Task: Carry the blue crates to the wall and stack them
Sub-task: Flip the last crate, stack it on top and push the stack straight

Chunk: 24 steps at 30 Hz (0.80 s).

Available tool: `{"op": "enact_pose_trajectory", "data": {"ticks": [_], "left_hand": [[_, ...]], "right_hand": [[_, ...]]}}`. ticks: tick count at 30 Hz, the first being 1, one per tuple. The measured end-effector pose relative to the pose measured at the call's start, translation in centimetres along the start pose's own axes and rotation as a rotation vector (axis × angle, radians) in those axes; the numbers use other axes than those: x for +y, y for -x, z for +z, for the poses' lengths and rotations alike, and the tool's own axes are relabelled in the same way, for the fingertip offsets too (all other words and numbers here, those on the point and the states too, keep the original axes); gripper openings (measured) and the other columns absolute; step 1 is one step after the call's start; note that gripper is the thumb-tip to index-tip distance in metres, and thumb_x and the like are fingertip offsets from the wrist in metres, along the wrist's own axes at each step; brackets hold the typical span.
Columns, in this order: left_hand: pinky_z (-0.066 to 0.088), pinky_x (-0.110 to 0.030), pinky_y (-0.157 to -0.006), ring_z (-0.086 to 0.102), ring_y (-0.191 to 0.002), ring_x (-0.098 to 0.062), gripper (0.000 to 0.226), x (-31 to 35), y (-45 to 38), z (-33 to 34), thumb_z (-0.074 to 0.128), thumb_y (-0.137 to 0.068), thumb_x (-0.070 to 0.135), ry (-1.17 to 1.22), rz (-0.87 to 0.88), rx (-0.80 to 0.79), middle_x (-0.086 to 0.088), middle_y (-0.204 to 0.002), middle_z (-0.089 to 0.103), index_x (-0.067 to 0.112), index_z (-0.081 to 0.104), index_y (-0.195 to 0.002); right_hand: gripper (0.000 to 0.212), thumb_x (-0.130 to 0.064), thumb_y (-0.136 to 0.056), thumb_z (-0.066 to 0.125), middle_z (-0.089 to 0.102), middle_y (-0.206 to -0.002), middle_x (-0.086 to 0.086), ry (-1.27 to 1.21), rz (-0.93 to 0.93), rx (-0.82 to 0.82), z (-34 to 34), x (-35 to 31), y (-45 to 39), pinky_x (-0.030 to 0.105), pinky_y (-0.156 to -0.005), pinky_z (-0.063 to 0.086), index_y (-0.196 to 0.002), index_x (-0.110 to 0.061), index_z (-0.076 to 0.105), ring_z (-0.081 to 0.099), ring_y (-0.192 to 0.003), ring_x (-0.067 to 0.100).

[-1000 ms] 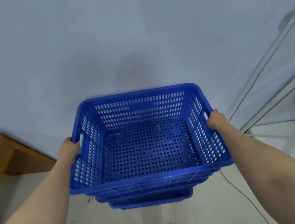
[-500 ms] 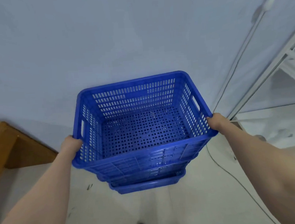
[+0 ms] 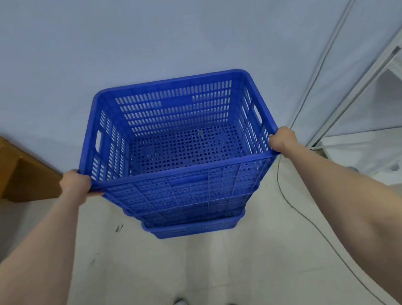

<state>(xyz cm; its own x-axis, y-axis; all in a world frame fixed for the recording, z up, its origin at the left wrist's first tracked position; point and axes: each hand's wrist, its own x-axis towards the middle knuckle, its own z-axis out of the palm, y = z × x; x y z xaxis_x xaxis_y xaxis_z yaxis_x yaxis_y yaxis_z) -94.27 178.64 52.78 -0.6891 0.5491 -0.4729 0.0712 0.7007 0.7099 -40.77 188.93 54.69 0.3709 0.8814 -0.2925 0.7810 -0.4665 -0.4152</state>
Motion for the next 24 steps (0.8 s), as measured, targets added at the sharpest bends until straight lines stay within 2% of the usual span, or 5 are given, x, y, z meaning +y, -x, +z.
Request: {"op": "enact_pose_trajectory", "data": {"ticks": [3,8,13,18,24], "left_hand": [[0.054,-0.044,-0.034,0.062,-0.104,-0.051,0.04,0.1,0.4,-0.1,0.045,-0.093,-0.003,-0.021,0.064,0.035,-0.019,-0.135,0.053,0.003,0.052,-0.132],[0.06,-0.054,-0.074,0.061,-0.109,-0.047,0.039,-0.1,1.2,0.5,0.041,-0.097,0.003,-0.077,0.141,0.075,-0.018,-0.134,0.054,0.006,0.05,-0.134],[0.056,-0.033,-0.038,0.065,-0.098,-0.047,0.032,1.1,-0.1,1.4,0.041,-0.096,0.008,-0.115,0.199,0.059,-0.017,-0.13,0.056,0.008,0.05,-0.127],[0.06,-0.048,-0.07,0.062,-0.107,-0.042,0.032,0.1,0.7,2.5,0.043,-0.098,0.015,-0.119,0.186,0.144,-0.019,-0.131,0.056,0.008,0.05,-0.128],[0.06,-0.05,-0.069,0.068,-0.093,-0.04,0.033,-1.4,1.1,1.5,0.044,-0.101,0.032,-0.001,0.195,0.09,-0.014,-0.123,0.06,0.014,0.053,-0.127]], "right_hand": [[0.035,-0.017,-0.096,0.05,0.06,-0.121,0.024,-0.032,0.006,0.0,0.6,-0.2,-0.2,0.039,-0.077,0.048,-0.122,0.005,0.055,0.06,-0.103,0.04],[0.036,-0.021,-0.099,0.048,0.059,-0.124,0.024,-0.068,0.038,0.071,1.1,-0.7,-0.5,0.042,-0.087,0.049,-0.124,0.003,0.053,0.059,-0.109,0.041],[0.036,-0.024,-0.101,0.046,0.058,-0.124,0.023,-0.097,0.023,0.092,0.9,-1.2,-2.0,0.044,-0.09,0.048,-0.124,0.002,0.053,0.057,-0.11,0.041],[0.036,-0.025,-0.101,0.044,0.057,-0.127,0.023,-0.041,0.056,0.089,1.9,-0.9,-2.6,0.041,-0.084,0.046,-0.126,0.0,0.05,0.057,-0.111,0.041],[0.042,-0.034,-0.099,0.044,0.061,-0.121,0.02,-0.284,0.054,0.055,1.8,-0.1,-1.2,0.04,-0.082,0.048,-0.121,-0.001,0.054,0.059,-0.105,0.038]]}}
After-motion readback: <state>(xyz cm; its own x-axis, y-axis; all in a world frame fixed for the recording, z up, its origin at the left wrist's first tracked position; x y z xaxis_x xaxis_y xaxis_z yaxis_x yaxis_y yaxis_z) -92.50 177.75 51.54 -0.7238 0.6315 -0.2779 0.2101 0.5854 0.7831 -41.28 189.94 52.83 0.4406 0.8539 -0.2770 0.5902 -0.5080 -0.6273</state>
